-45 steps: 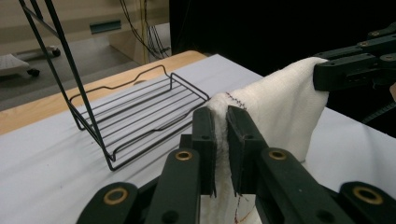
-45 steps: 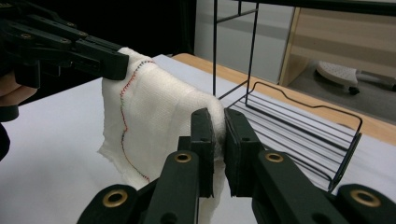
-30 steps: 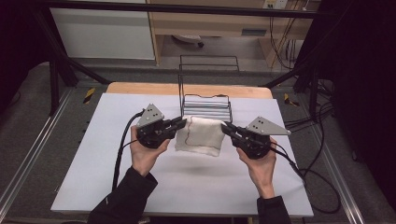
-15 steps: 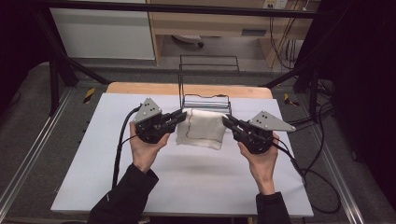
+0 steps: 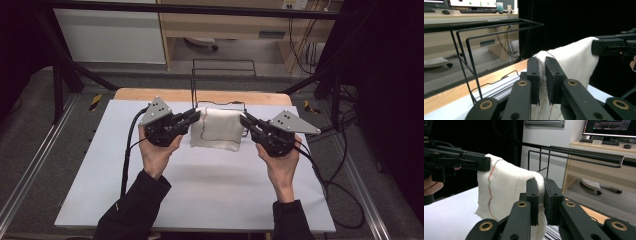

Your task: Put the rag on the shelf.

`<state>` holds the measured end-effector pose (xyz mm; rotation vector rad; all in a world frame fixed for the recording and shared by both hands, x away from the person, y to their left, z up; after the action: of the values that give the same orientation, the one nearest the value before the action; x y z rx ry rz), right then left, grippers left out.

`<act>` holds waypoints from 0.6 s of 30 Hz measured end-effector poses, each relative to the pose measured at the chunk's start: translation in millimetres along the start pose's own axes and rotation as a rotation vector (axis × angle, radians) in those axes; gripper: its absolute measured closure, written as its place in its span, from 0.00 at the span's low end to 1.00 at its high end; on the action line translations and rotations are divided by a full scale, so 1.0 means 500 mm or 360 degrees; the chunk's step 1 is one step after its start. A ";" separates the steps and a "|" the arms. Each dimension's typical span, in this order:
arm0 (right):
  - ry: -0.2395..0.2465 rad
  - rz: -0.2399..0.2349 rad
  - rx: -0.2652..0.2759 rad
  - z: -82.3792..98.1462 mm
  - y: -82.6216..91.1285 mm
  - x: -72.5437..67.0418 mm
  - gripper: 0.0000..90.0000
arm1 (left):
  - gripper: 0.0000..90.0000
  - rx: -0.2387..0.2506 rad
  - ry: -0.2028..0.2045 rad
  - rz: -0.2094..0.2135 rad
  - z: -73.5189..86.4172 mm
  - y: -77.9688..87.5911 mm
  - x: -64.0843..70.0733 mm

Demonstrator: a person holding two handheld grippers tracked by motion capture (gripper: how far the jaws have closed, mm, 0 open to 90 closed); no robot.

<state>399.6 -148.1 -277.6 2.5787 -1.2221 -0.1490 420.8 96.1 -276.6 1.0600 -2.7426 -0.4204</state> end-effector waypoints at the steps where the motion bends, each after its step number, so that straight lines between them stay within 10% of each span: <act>1: 0.0004 0.0000 0.0003 -0.003 0.000 0.001 0.93 | 0.91 0.0009 0.0000 -0.0002 -0.003 0.000 0.000; 18: 0.0013 0.0035 0.0078 -0.055 -0.010 0.014 0.93 | 0.91 0.0094 0.0000 -0.0040 -0.052 -0.002 -0.020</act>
<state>413.5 -144.8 -252.7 2.6041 -1.2660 -0.1055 435.4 96.9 -252.8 1.1098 -2.7605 -0.3451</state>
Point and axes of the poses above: each handheld gripper's, and its own axes: y roughly backward along the jaws, z roughly out of its underside, x roughly to its right, the point moved 4 cm from there along -y, roughly forward along the jaws, and after that the axes turned 9 degrees about -x, right-handed, at the moved point
